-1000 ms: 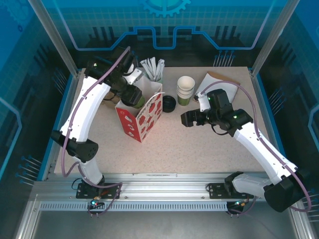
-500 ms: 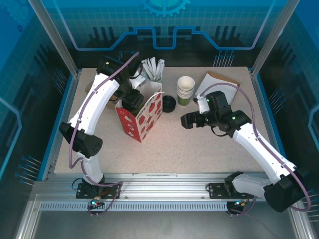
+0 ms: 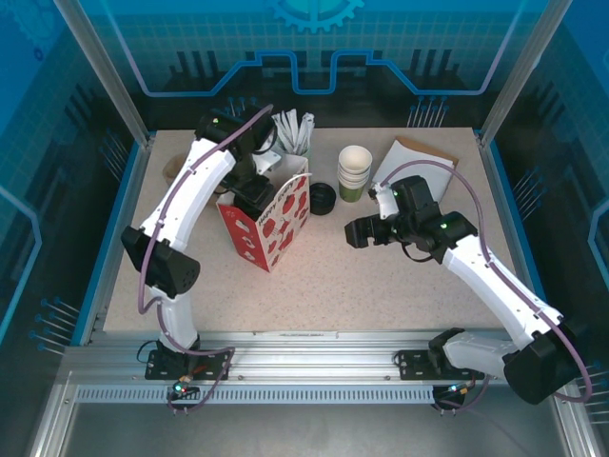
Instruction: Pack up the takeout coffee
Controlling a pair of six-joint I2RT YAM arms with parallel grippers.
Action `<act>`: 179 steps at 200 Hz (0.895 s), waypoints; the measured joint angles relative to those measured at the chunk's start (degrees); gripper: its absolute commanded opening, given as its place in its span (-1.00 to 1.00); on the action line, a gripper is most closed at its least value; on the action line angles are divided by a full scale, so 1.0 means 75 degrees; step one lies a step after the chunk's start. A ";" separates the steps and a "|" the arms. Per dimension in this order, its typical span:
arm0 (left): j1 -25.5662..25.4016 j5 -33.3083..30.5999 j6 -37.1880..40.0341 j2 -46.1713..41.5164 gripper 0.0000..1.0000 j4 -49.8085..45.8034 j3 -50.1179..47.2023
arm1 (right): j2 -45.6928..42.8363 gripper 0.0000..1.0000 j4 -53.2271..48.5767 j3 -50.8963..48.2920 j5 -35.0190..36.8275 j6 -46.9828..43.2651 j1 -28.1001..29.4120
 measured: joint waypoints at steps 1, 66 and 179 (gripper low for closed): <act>0.0000 0.0000 0.0003 0.0009 -0.09 0.0003 -0.0003 | 0.0003 0.89 0.0003 0.0000 0.0000 0.0000 0.0000; 0.0000 -0.0035 0.0017 0.0425 -0.10 0.0000 -0.0035 | 0.0064 0.88 0.0076 -0.0026 -0.0003 0.0000 0.0000; 0.0076 -0.0064 -0.0015 0.0603 -0.11 0.0038 -0.0163 | 0.0087 0.88 0.0117 -0.0105 -0.0006 0.0026 0.0000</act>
